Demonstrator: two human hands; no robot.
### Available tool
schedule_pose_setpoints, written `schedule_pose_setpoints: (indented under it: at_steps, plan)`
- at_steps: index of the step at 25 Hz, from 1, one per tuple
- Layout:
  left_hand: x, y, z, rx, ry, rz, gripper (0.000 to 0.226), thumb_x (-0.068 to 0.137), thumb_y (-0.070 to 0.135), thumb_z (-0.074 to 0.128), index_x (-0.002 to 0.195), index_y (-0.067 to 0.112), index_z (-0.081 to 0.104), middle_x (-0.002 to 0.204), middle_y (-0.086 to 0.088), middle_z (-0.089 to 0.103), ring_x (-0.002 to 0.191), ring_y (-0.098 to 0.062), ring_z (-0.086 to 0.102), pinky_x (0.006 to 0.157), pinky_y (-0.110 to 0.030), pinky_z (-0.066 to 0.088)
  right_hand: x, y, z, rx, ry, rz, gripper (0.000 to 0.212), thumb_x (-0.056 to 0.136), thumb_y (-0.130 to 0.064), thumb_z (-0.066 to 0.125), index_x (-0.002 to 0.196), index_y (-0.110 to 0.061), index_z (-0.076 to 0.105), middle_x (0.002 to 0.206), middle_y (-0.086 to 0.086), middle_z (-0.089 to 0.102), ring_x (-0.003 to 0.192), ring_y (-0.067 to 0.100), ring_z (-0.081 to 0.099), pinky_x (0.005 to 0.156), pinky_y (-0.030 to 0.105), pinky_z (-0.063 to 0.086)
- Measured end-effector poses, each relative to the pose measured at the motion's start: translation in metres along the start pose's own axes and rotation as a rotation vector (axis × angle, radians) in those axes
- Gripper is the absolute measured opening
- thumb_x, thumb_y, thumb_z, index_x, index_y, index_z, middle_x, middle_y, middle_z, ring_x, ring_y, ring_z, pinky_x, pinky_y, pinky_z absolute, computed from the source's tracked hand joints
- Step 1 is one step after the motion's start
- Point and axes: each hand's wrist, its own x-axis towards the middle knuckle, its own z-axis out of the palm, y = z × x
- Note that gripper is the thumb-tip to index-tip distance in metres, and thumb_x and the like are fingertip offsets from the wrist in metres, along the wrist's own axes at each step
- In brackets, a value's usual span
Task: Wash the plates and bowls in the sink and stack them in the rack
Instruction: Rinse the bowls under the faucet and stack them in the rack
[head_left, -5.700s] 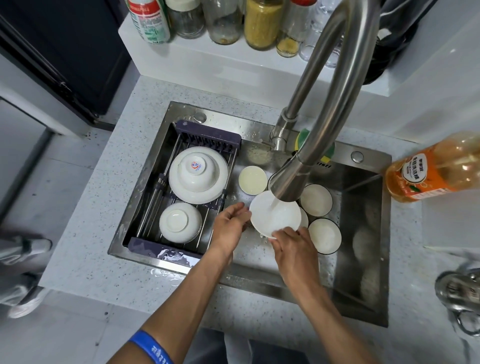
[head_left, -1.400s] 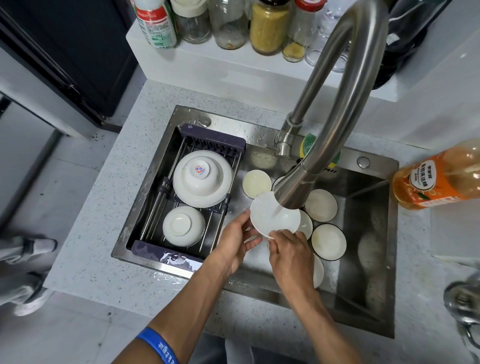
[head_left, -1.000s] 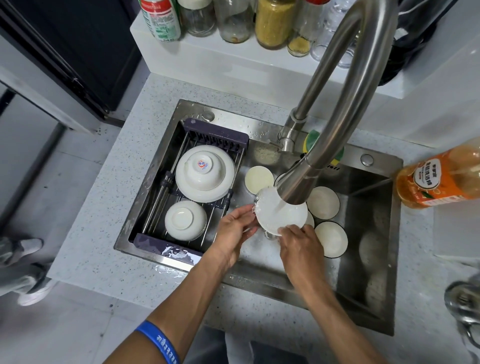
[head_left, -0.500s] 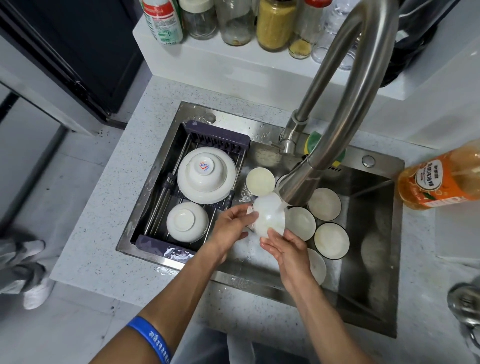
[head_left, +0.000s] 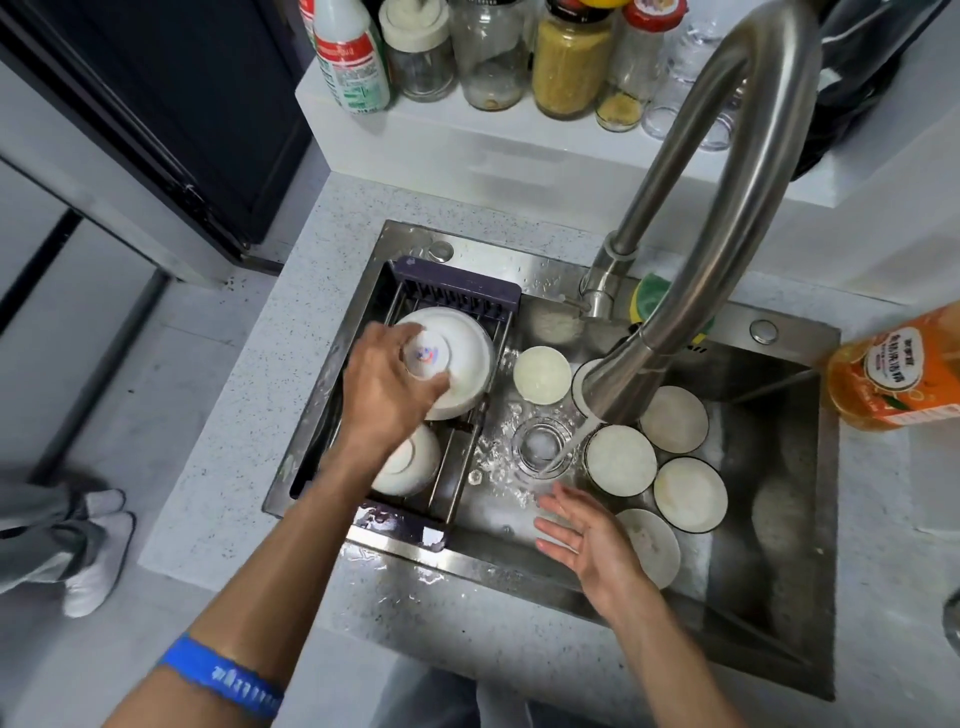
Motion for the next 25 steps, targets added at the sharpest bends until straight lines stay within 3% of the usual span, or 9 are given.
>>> schedule_pose_setpoints:
  at_steps: [4, 12, 17, 20, 23, 25]
  plan:
    - [0.036, -0.001, 0.009, 0.239, -0.053, 0.069, 0.066, 0.074, 0.036, 0.081, 0.133, 0.013, 0.061, 0.124, -0.012, 0.053, 0.114, -0.030, 0.053, 0.098, -0.040, 0.046, 0.003, 0.007, -0.003, -0.070, 0.059, 0.010, 0.043, 0.086, -0.032, 0.070, 0.125, -0.018, 0.059, 0.116, 0.005, 0.072, 0.106, 0.029, 0.068, 0.084, 0.042, 0.056]
    - [0.056, -0.013, 0.041, 0.316, -0.107, 0.106, 0.066, 0.082, 0.031, 0.077, 0.139, 0.008, 0.054, 0.133, -0.015, 0.048, 0.122, -0.031, 0.045, 0.104, -0.031, 0.036, 0.006, 0.010, -0.021, -0.165, 0.130, -0.005, 0.031, 0.087, -0.032, 0.069, 0.116, -0.020, 0.067, 0.102, 0.000, 0.077, 0.105, 0.024, 0.067, 0.086, 0.040, 0.054]
    - [0.049, -0.022, 0.040, 0.362, -0.101, 0.183, 0.060, 0.082, 0.024, 0.074, 0.137, 0.008, 0.054, 0.130, -0.017, 0.049, 0.114, -0.036, 0.045, 0.096, -0.043, 0.042, 0.006, 0.014, -0.029, -0.170, 0.150, 0.021, 0.024, 0.091, -0.030, 0.066, 0.113, -0.019, 0.067, 0.104, 0.001, 0.076, 0.103, 0.023, 0.068, 0.086, 0.040, 0.054]
    - [0.016, -0.012, 0.049, 0.153, 0.063, 0.264, 0.038, 0.087, 0.018, 0.063, 0.124, 0.010, 0.060, 0.123, -0.013, 0.055, 0.106, -0.030, 0.051, 0.089, -0.041, 0.045, 0.016, 0.006, -0.035, -0.220, 0.188, 0.018, 0.018, 0.091, -0.024, 0.066, 0.107, -0.017, 0.068, 0.100, 0.003, 0.076, 0.094, 0.023, 0.070, 0.079, 0.036, 0.055]
    - [-0.036, 0.010, 0.089, -0.322, -0.171, -0.009, 0.020, 0.088, 0.007, 0.060, 0.104, 0.017, 0.067, 0.099, 0.000, 0.067, 0.091, -0.017, 0.062, 0.083, -0.029, 0.051, 0.044, -0.015, -0.038, -0.387, 0.285, -0.111, 0.007, 0.090, -0.010, 0.066, 0.092, -0.016, 0.069, 0.088, 0.005, 0.071, 0.077, 0.021, 0.062, 0.061, 0.026, 0.046]
    - [-0.060, 0.014, 0.118, -0.457, -0.354, -0.213, 0.021, 0.089, 0.002, 0.063, 0.090, 0.022, 0.068, 0.087, 0.009, 0.068, 0.084, -0.010, 0.062, 0.079, -0.016, 0.048, 0.070, -0.024, -0.048, -0.743, 0.339, -0.293, 0.011, 0.088, -0.009, 0.068, 0.096, -0.016, 0.069, 0.095, 0.003, 0.069, 0.088, 0.023, 0.063, 0.071, 0.027, 0.050]
